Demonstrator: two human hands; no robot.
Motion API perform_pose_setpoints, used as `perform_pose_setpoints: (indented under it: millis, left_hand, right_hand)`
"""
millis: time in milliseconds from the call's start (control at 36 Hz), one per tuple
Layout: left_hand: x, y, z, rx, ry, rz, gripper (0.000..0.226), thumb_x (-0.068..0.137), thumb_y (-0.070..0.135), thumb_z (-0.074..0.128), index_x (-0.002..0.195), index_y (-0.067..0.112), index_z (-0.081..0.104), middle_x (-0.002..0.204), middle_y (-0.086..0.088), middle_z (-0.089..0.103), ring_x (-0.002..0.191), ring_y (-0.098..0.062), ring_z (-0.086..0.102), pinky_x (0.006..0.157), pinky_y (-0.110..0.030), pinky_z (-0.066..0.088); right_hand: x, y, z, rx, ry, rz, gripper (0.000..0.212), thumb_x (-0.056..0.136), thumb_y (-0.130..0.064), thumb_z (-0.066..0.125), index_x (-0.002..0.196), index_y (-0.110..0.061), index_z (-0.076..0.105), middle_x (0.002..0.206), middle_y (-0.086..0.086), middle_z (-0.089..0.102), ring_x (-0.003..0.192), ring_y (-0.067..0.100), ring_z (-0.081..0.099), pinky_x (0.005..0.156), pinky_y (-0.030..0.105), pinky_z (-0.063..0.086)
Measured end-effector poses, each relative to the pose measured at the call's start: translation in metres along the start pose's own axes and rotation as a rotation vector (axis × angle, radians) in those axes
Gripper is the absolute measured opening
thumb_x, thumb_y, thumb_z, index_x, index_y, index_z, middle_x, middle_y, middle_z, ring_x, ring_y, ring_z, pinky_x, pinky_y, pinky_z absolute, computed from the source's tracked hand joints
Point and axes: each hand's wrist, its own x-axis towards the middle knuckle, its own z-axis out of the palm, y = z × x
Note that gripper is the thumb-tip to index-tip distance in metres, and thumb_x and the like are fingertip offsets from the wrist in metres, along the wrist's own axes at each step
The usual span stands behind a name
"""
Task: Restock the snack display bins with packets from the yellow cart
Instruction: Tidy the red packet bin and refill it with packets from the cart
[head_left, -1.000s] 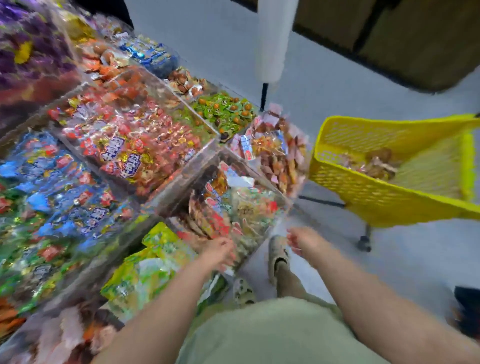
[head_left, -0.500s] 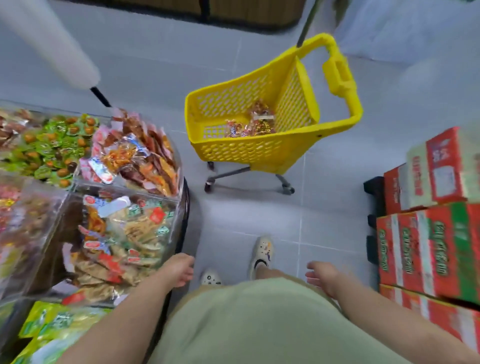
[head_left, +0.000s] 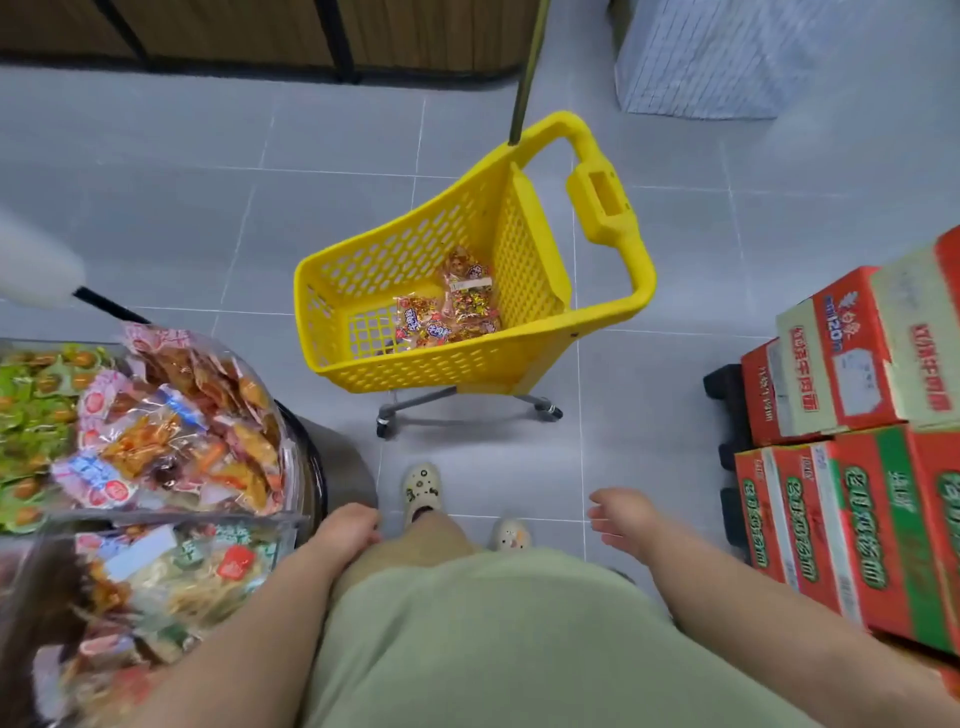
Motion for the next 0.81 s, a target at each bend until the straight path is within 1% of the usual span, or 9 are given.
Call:
perform_pose_setpoints:
  millis: [83, 167, 278, 361, 444, 583, 667, 694, 806]
  left_hand:
    - [0.014, 0.02, -0.015, -0.107, 0.005, -0.011, 0.024, 0.092, 0.019, 0.053, 0.073, 0.008, 0.061, 0.06, -0.005, 0.066, 0.053, -0.022, 0.053, 0.05, -0.025, 0.039]
    - [0.031, 0.049, -0.035, -0.147, -0.023, -0.005, 0.022, 0.093, 0.019, 0.052, 0.075, 0.008, 0.059, 0.055, -0.003, 0.064, 0.046, -0.018, 0.05, 0.041, -0.021, 0.036]
    - [0.061, 0.091, -0.074, -0.129, -0.019, 0.03, 0.021, 0.095, 0.013, 0.043, 0.077, 0.009, 0.052, 0.07, -0.009, 0.058, 0.054, -0.021, 0.046, 0.048, -0.025, 0.032]
    - [0.081, 0.122, -0.106, -0.107, 0.007, 0.055, 0.017, 0.097, 0.015, 0.041, 0.087, 0.007, 0.053, 0.081, -0.011, 0.057, 0.062, -0.021, 0.051, 0.049, -0.024, 0.039]
    - [0.1, 0.148, -0.134, -0.124, 0.001, 0.044, 0.019, 0.098, 0.014, 0.042, 0.08, 0.012, 0.048, 0.073, -0.008, 0.051, 0.057, -0.019, 0.046, 0.049, -0.022, 0.036]
    - [0.126, 0.175, -0.172, -0.096, 0.01, 0.013, 0.014, 0.098, 0.019, 0.045, 0.085, 0.014, 0.046, 0.076, -0.008, 0.053, 0.053, -0.019, 0.047, 0.055, -0.024, 0.032]
    - [0.138, 0.182, -0.186, -0.102, 0.022, -0.009, 0.016, 0.098, 0.02, 0.045, 0.083, 0.015, 0.049, 0.075, -0.007, 0.053, 0.055, -0.02, 0.048, 0.055, -0.024, 0.034]
    - [0.142, 0.183, -0.188, -0.117, 0.026, -0.014, 0.016, 0.098, 0.019, 0.045, 0.083, 0.015, 0.049, 0.074, -0.007, 0.053, 0.054, -0.02, 0.047, 0.055, -0.024, 0.033]
    - [0.16, 0.186, -0.197, -0.084, 0.055, -0.02, 0.026, 0.096, 0.013, 0.045, 0.07, 0.013, 0.048, 0.067, -0.008, 0.052, 0.059, -0.022, 0.047, 0.055, -0.026, 0.032]
  right_hand:
    - [0.01, -0.01, 0.013, -0.033, -0.034, 0.079, 0.009, 0.093, -0.02, 0.049, 0.095, -0.011, 0.051, 0.081, 0.004, 0.057, 0.067, 0.016, 0.053, 0.061, 0.025, 0.04]
    - [0.019, -0.04, 0.026, -0.151, -0.069, 0.098, 0.009, 0.093, -0.021, 0.05, 0.089, -0.013, 0.049, 0.078, 0.003, 0.056, 0.061, 0.015, 0.051, 0.057, 0.023, 0.039]
    - [0.024, -0.101, 0.042, -0.185, -0.001, -0.013, 0.007, 0.094, -0.018, 0.045, 0.088, -0.014, 0.047, 0.079, 0.003, 0.053, 0.06, 0.013, 0.049, 0.056, 0.022, 0.032]
    - [0.02, -0.151, 0.056, -0.155, 0.018, -0.064, 0.011, 0.095, -0.018, 0.044, 0.085, -0.015, 0.049, 0.079, 0.002, 0.054, 0.063, 0.013, 0.05, 0.058, 0.024, 0.034]
    - [0.018, -0.198, 0.069, -0.116, 0.017, -0.113, 0.011, 0.095, -0.025, 0.047, 0.087, -0.018, 0.05, 0.082, 0.0, 0.056, 0.068, 0.012, 0.052, 0.063, 0.026, 0.038]
    - [0.023, -0.268, 0.086, 0.001, 0.028, -0.173, 0.014, 0.096, -0.026, 0.047, 0.085, -0.019, 0.052, 0.084, 0.0, 0.058, 0.071, 0.01, 0.054, 0.063, 0.026, 0.04]
    - [0.031, -0.296, 0.097, 0.043, -0.017, -0.13, 0.014, 0.096, -0.027, 0.049, 0.086, -0.018, 0.051, 0.09, 0.001, 0.058, 0.081, 0.015, 0.056, 0.079, 0.033, 0.047]
    - [0.035, -0.303, 0.1, 0.055, -0.025, -0.109, 0.012, 0.096, -0.026, 0.05, 0.09, -0.016, 0.053, 0.091, 0.003, 0.058, 0.084, 0.017, 0.055, 0.084, 0.036, 0.047]
    - [0.056, -0.323, 0.118, 0.019, -0.059, -0.05, 0.024, 0.096, -0.019, 0.049, 0.114, -0.004, 0.054, 0.095, 0.014, 0.059, 0.09, 0.022, 0.058, 0.081, 0.032, 0.046]
